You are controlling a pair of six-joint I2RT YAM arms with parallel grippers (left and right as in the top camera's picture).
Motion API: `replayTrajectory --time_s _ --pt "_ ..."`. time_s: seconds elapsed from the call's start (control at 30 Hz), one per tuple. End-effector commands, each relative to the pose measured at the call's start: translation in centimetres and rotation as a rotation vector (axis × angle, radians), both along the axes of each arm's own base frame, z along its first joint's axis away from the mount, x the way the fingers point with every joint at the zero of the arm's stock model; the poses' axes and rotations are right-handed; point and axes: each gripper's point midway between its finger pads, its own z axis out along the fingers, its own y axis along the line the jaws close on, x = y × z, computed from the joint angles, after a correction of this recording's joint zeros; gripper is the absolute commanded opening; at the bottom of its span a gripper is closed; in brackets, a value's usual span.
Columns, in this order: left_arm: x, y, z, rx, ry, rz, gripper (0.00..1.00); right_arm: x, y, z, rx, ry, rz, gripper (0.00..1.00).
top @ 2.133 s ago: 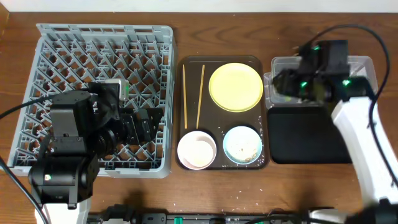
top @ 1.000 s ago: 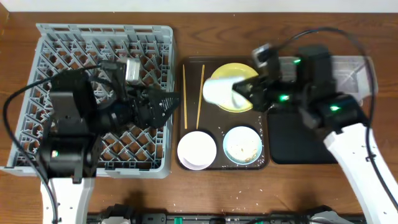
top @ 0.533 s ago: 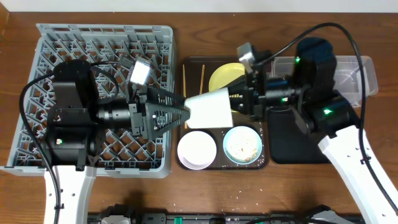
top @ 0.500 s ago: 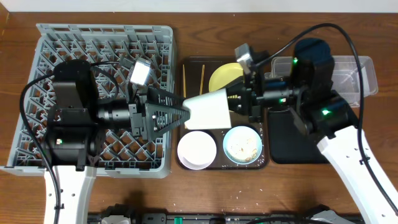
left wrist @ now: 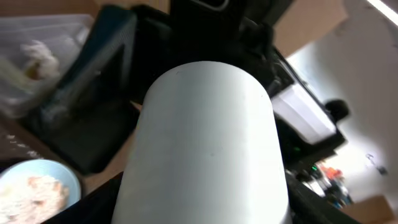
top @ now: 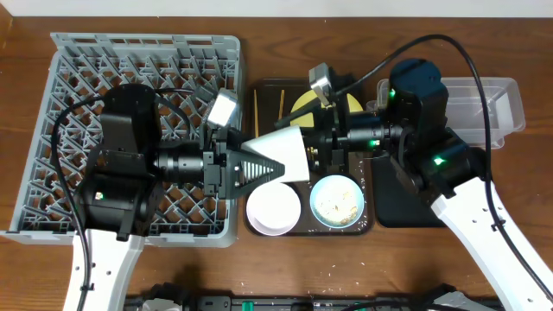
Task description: Sort waste into correct bins and load items into the dishwasher
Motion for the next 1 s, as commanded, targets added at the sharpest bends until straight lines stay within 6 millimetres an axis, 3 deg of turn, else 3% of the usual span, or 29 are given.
replayTrajectory --time_s 0.0,0.07,0.1,0.17,0.27,0.4,0.47,0.57,0.77,0.97 --pt "2.7 1.4 -0.7 0.075 -0.015 0.175 0.61 3.7 -2.3 -1.7 -0.076 0.051 -0.198 0.77" --pt "4.5 3.0 -2.4 0.151 0.042 0.318 0.58 5.6 -4.4 -3.3 -0.146 0.088 -0.329 0.79" --pt "5.6 4.8 -3.9 0.217 0.099 0.440 0.57 6.2 -5.7 -4.2 -0.191 0.117 -0.397 0.79" --pt "6.6 7.5 -5.9 0.317 0.170 0.596 0.57 6.4 -6.6 -5.3 -0.245 0.131 -0.447 0.80" --pt "6.9 14.3 -9.5 0.563 0.290 0.923 0.57 6.1 -7.6 -8.2 -0.380 0.174 -0.519 0.80" --pt "3.5 23.3 -13.0 0.891 0.498 1.306 0.59 5.7 -8.5 -10.7 -0.510 0.209 -0.585 0.80" --pt "1.5 26.6 -13.9 0.993 0.605 1.452 0.65 5.5 -8.5 -11.0 -0.532 0.203 -0.586 0.82" --pt "-0.6 30.3 -15.0 1.067 0.739 1.593 0.66 5.4 -8.2 -11.1 -0.544 0.186 -0.582 0.82" --pt "-1.5 33.9 -18.4 1.042 0.974 1.705 0.66 5.3 -8.2 -11.2 -0.548 0.184 -0.584 0.83" --pt "-0.4 34.8 -22.1 1.028 1.155 1.630 0.66 5.2 -8.2 -11.3 -0.553 0.189 -0.582 0.83"
